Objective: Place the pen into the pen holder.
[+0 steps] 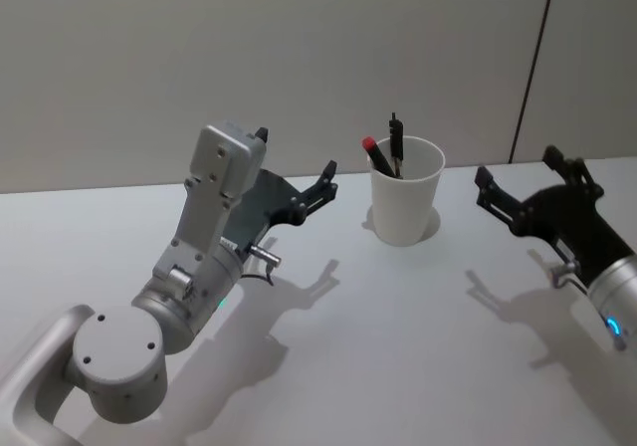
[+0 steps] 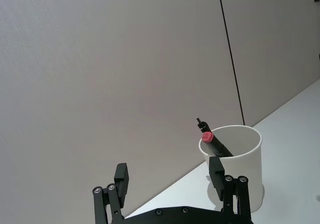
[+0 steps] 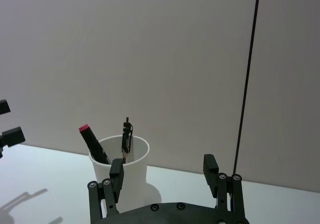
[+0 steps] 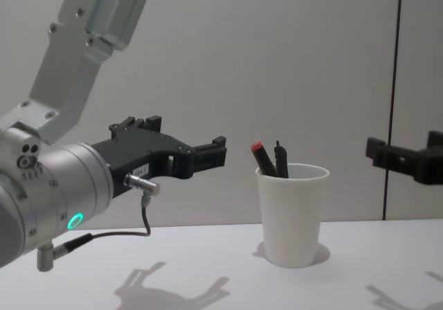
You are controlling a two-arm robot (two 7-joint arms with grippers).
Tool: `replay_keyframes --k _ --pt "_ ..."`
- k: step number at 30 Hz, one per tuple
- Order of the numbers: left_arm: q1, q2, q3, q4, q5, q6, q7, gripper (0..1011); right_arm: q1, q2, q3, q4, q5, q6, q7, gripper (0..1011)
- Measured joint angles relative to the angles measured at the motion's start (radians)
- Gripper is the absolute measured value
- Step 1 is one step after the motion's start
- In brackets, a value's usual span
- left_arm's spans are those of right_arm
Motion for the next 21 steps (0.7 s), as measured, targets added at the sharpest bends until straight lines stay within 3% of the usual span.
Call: replay_keyframes --k 7,21 --pt "0.000 0.000 0.000 0.000 0.001 0.001 0.003 1001 -0.052 0.013 0.007 -0.052 -0.022 0.028 -0.036 1001" --pt "0.000 0.000 0.000 0.000 0.001 0.001 0.003 1001 -0.063 0.015 0.009 -0.063 -0.027 0.033 -0.044 1001"
